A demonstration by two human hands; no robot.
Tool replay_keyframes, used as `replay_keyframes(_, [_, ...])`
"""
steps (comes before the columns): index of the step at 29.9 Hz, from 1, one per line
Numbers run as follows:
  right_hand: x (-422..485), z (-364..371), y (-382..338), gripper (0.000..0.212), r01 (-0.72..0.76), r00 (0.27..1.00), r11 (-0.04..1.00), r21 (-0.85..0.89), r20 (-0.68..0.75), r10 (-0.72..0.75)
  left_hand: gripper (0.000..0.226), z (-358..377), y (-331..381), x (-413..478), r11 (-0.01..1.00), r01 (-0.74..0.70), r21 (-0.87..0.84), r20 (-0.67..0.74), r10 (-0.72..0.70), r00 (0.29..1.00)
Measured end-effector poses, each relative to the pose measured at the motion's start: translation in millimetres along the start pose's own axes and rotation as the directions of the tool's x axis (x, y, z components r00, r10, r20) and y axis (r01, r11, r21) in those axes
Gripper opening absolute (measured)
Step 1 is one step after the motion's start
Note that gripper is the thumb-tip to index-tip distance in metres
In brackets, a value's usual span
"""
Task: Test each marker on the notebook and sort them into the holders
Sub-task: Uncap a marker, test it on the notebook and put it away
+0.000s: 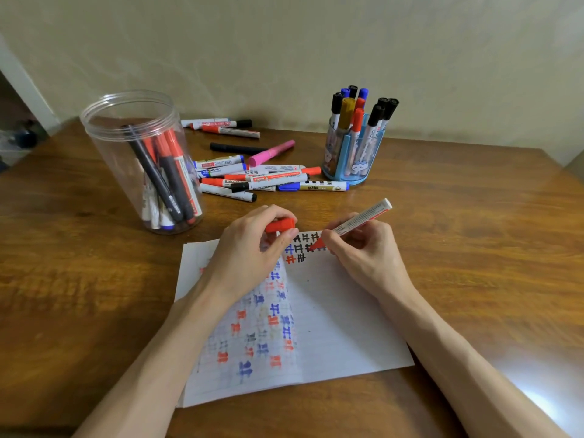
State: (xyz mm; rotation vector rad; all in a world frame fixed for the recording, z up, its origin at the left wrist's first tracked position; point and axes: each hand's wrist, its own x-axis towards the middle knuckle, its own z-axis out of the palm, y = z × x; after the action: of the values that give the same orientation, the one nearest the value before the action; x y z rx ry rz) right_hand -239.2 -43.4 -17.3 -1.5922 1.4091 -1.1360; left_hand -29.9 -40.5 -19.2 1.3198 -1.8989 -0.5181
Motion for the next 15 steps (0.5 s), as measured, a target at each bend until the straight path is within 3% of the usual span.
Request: replay_keyframes(15, [-3.6,3.9,6.2,0.011,0.077,0.997,0.993,-0.088,0.018,-0.076,0.021,0.9,-4.1,-0.6,1.0,0.001,0.006,-0.006,-0.001,1.0])
